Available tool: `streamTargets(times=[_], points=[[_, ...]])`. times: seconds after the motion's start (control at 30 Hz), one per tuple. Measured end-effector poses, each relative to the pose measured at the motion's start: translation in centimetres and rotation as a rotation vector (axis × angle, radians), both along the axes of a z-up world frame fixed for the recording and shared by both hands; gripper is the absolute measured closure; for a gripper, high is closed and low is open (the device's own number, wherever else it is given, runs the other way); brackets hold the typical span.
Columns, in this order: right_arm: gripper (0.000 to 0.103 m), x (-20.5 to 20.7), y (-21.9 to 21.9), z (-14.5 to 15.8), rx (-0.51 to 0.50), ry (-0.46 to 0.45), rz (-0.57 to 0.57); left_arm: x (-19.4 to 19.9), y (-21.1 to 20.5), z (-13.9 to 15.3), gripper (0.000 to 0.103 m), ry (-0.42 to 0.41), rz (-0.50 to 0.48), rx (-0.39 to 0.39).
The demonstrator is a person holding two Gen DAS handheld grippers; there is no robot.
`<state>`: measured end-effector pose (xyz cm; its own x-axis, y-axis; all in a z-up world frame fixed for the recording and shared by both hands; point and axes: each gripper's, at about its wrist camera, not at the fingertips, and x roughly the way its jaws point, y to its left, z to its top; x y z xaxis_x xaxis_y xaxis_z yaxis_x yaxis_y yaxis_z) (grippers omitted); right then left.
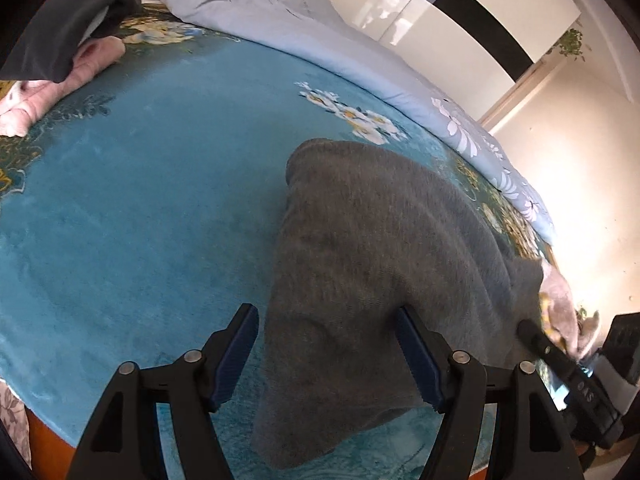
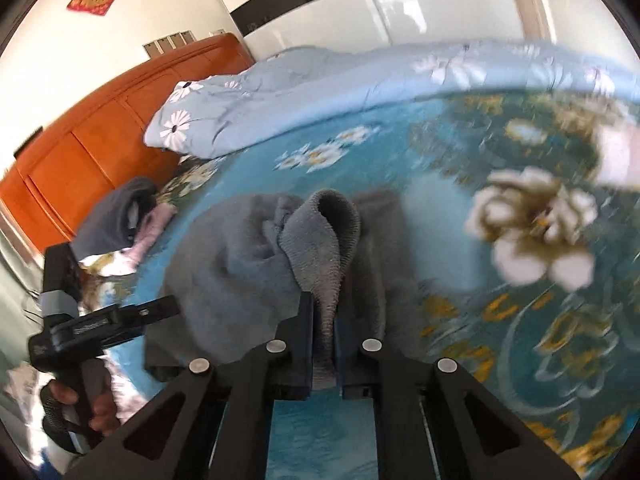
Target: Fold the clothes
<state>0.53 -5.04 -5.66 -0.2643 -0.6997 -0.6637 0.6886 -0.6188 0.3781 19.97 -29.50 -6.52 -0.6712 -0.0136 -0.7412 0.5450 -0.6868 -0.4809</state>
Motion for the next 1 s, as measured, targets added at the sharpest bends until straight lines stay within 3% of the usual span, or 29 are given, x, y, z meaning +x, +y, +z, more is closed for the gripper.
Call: streamTargets(times=[0.23, 0.27, 0.3, 0.37, 0.4, 0.47, 0.63, 0.7, 0.83, 0.9, 0.93, 1.0], points=[[0.093, -2.3, 0.1, -1.3, 0.040, 0.014, -0.060, -0.4, -0.4, -0.7, 0.029, -0.004, -0.004, 0.019], [0.084, -2.3, 0.1, -1.2, 0.040, 0.022, -0.064, -0.5, -0.5, -0.9, 0.029, -0.008, -0.005, 0.020], [0.067, -2.4, 0.0, -1.1, 0.054, 0.038, -0.063, -0.6, -0.6, -1.1, 0.029, -0.007, -0.006, 0.028], [0.045, -2.7, -0.2, -1.1, 0.099, 0.075, -0.068, -0.7, -0.9, -1.3, 0.029, -0.002, -0.006, 0.046], [0.043, -3.2, -0.1, -1.5, 0.089, 0.051, -0.061, -0.8, -1.0, -1.4, 0.028, 0.000, -0.010, 0.053], [0.043, -4.2, 0.1, -2.3, 0.064, -0.004, -0.046, -1.1, -1.4, -1.9, 0.029, 0.012, -0.025, 0.084], [0.043, -7.6, 1.4, -5.6, -0.113, -0.323, -0.021, -1.3, -2.5, -3.6, 0.029, 0.075, -0.040, 0.216], [0.043, -8.1, 1.8, -6.5, -0.171, -0.398, -0.017, -1.1, -2.6, -3.9, 0.029, 0.098, -0.041, 0.240], [0.045, -7.6, 1.5, -6.5, -0.193, -0.407, 0.012, -0.9, -2.6, -4.2, 0.030, 0.135, -0.055, 0.267], [0.063, -7.3, 1.2, -6.4, -0.207, -0.421, 0.024, -0.8, -2.4, -4.2, 0.032, 0.156, -0.066, 0.279], [0.066, -7.2, 1.1, -6.3, -0.210, -0.421, 0.023, -0.8, -2.3, -4.2, 0.046, 0.167, -0.072, 0.285], [0.071, -6.8, 1.2, -5.6, -0.203, -0.403, 0.011, -0.8, -2.1, -4.2, 0.062, 0.188, -0.082, 0.296]])
